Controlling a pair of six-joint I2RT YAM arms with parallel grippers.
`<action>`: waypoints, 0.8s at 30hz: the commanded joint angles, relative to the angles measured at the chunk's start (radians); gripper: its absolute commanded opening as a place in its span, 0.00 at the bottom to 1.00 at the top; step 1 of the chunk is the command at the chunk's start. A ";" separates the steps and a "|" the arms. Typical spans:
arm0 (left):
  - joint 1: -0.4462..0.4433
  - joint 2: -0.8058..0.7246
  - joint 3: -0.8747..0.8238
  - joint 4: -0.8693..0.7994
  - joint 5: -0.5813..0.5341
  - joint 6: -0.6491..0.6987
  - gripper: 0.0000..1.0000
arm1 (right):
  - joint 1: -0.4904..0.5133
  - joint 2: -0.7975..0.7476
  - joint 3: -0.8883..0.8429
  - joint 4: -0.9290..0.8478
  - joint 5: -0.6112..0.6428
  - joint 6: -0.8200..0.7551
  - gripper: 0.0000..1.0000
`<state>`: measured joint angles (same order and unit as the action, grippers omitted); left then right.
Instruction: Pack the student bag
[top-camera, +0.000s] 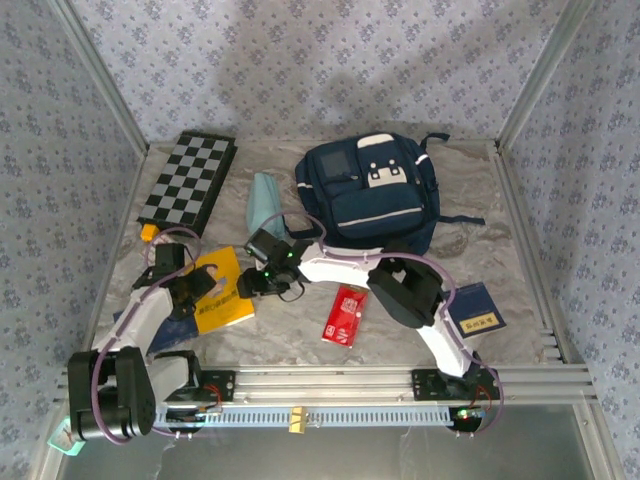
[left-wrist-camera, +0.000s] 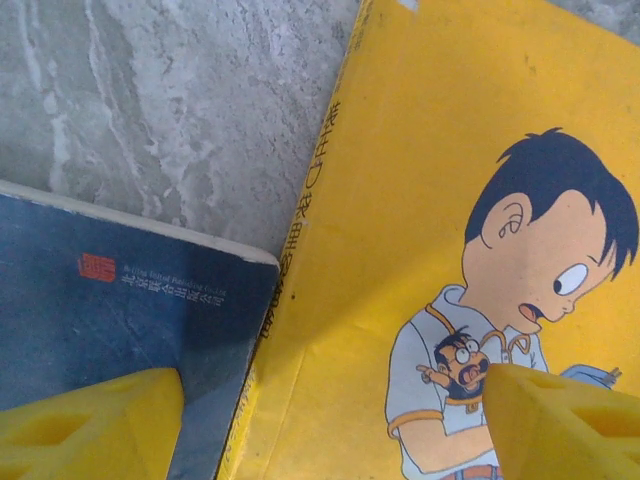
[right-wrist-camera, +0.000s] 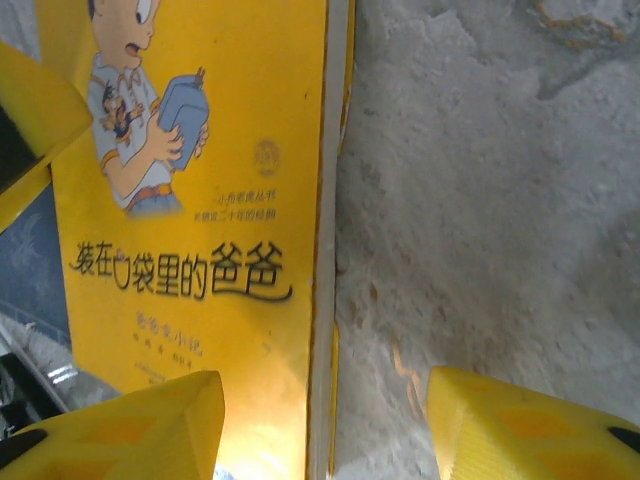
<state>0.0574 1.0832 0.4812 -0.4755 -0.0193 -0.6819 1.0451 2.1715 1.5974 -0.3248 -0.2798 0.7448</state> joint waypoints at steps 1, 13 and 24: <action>0.006 0.011 0.003 0.033 0.051 0.000 0.78 | -0.001 0.042 0.070 -0.050 -0.018 0.011 0.58; 0.006 0.020 -0.027 0.062 0.126 -0.053 0.74 | 0.013 0.146 0.234 -0.114 -0.073 0.030 0.61; 0.006 0.035 -0.024 0.068 0.143 -0.050 0.73 | 0.006 0.066 0.273 -0.145 -0.113 0.020 0.59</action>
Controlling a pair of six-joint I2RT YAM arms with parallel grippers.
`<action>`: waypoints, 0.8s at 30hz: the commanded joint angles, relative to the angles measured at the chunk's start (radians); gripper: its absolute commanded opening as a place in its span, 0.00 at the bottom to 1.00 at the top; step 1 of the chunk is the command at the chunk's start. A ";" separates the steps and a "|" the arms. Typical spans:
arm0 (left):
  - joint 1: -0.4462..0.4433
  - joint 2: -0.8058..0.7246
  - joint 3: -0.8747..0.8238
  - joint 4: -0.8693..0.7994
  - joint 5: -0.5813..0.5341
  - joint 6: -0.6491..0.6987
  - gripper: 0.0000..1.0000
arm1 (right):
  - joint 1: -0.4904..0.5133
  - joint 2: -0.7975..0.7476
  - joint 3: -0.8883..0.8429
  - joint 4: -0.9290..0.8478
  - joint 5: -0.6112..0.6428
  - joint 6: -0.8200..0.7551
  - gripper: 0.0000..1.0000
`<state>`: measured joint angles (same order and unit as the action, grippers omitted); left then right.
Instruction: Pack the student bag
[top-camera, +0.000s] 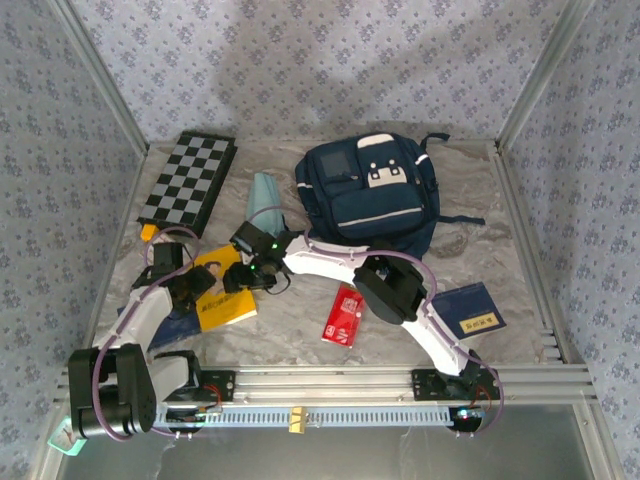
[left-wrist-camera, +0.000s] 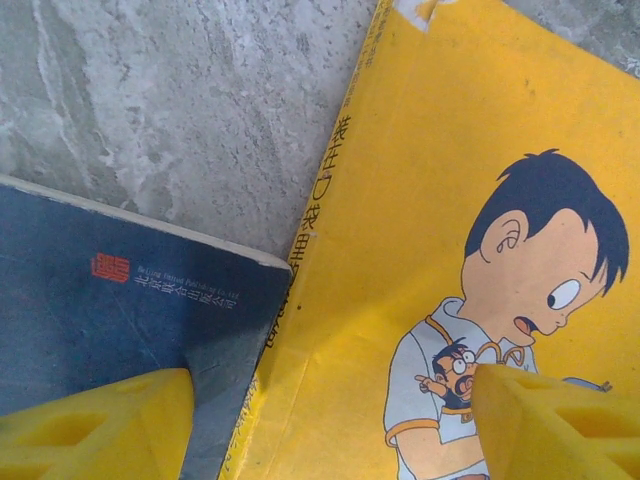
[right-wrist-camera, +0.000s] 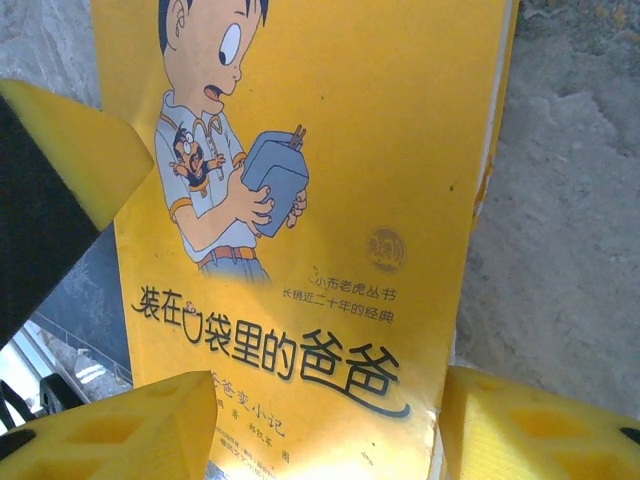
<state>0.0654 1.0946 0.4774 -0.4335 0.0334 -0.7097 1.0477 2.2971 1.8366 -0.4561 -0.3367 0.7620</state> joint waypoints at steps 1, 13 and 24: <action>-0.002 0.021 -0.020 0.025 0.090 -0.020 0.73 | 0.002 -0.063 0.033 -0.012 -0.060 0.005 0.58; -0.003 0.023 -0.019 0.024 0.089 -0.018 0.73 | -0.007 -0.094 -0.017 0.047 -0.098 0.039 0.46; -0.002 0.014 -0.017 0.024 0.118 -0.012 0.73 | -0.017 -0.072 -0.060 0.098 -0.093 0.072 0.23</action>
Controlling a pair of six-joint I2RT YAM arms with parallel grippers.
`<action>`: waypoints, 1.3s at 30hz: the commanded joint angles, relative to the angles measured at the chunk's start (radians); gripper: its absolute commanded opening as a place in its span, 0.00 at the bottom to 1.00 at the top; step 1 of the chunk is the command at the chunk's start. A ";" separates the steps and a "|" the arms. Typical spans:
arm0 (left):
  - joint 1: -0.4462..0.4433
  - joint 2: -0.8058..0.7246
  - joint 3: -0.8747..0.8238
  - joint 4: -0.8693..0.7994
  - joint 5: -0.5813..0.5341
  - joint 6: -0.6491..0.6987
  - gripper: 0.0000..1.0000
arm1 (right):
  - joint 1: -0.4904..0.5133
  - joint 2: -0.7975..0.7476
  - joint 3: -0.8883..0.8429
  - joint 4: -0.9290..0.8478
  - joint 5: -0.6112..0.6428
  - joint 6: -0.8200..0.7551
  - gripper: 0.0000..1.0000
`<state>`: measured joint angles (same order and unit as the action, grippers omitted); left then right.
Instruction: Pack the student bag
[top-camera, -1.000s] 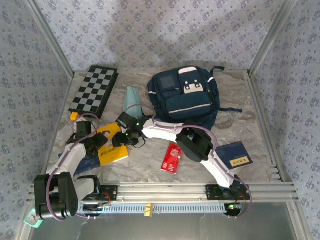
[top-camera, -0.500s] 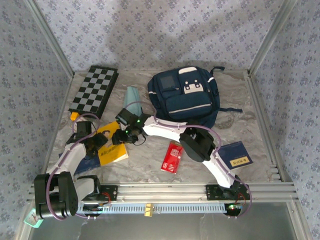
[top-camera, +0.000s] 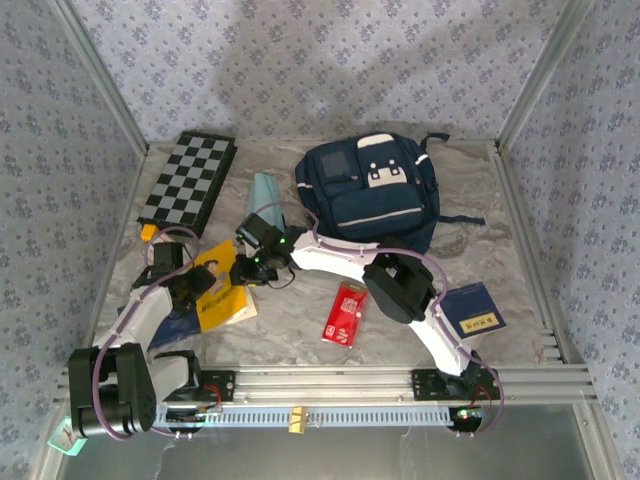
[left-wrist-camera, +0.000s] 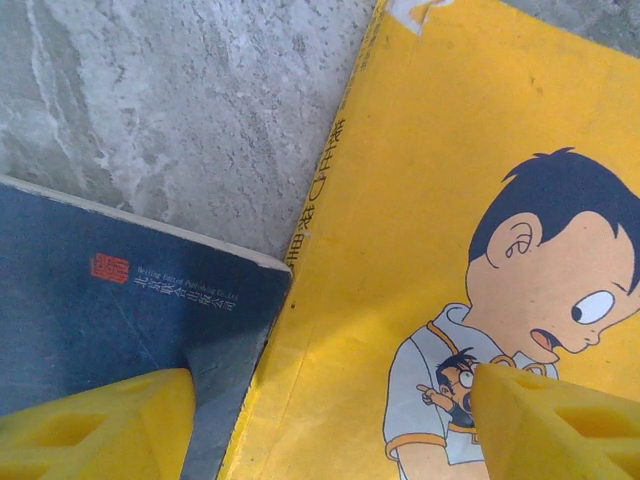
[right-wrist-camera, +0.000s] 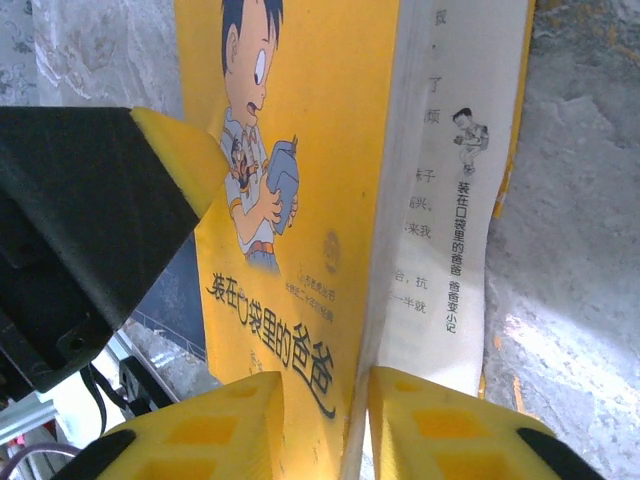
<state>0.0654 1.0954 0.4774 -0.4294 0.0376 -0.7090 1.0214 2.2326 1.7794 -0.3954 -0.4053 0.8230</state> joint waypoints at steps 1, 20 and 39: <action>-0.003 0.009 -0.015 0.015 0.113 -0.012 0.73 | 0.009 -0.011 -0.004 0.037 -0.019 0.010 0.20; -0.002 -0.157 0.160 -0.170 0.138 0.024 0.82 | -0.011 -0.343 -0.234 0.127 0.127 -0.051 0.00; -0.144 -0.318 0.243 0.011 0.533 -0.134 0.88 | -0.310 -0.938 -0.566 0.166 -0.063 -0.071 0.00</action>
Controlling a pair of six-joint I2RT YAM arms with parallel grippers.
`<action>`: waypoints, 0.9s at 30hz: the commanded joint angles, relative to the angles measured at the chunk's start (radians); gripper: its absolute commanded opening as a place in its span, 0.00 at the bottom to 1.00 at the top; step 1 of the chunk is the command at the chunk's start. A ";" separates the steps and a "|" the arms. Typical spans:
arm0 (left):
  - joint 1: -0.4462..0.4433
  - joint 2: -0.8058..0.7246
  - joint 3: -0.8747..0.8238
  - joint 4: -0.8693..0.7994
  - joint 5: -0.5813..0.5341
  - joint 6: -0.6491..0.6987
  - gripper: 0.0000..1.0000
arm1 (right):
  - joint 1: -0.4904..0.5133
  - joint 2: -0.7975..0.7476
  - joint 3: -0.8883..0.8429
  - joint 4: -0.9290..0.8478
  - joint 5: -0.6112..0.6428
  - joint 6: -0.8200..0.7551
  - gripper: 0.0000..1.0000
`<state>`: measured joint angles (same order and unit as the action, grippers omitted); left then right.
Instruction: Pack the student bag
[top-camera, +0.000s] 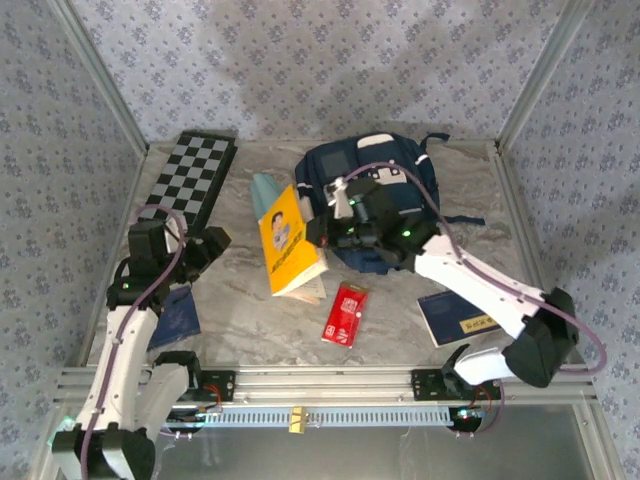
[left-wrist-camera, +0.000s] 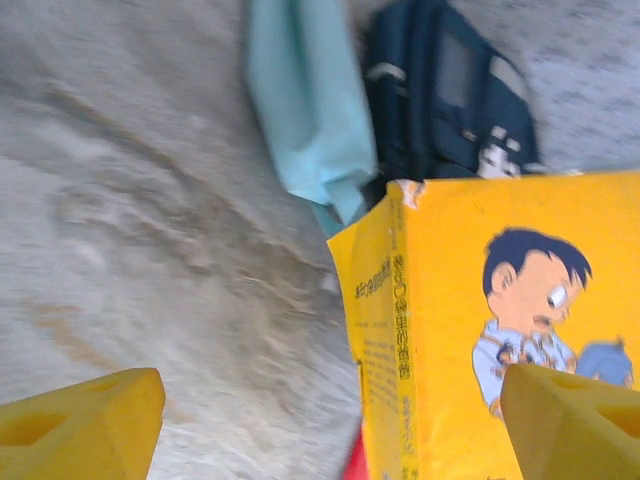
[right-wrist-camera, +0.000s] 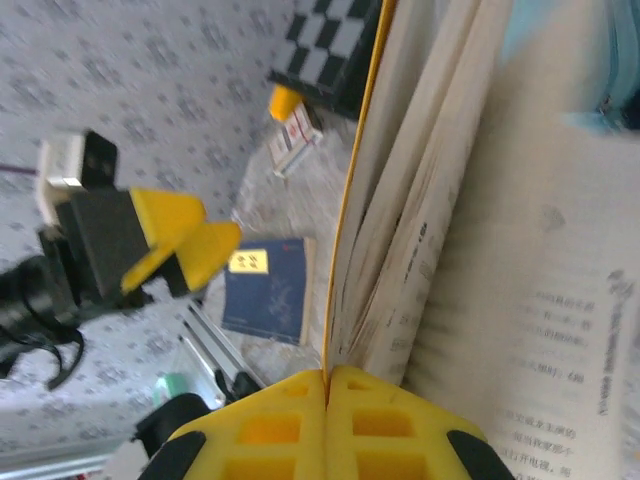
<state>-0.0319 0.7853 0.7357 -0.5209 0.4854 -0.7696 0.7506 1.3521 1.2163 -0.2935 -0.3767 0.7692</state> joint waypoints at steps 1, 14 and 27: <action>-0.084 -0.008 -0.028 0.151 0.085 -0.101 0.89 | -0.065 -0.068 -0.004 0.068 -0.116 -0.015 0.00; -0.518 0.084 -0.237 0.741 -0.253 -0.477 0.94 | -0.214 -0.064 -0.101 0.177 -0.240 0.080 0.00; -0.653 0.333 -0.241 1.056 -0.339 -0.543 1.00 | -0.255 -0.041 -0.213 0.336 -0.291 0.154 0.00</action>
<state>-0.6601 1.0821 0.4755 0.3820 0.1707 -1.2858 0.5014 1.3125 1.0111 -0.0681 -0.6205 0.8940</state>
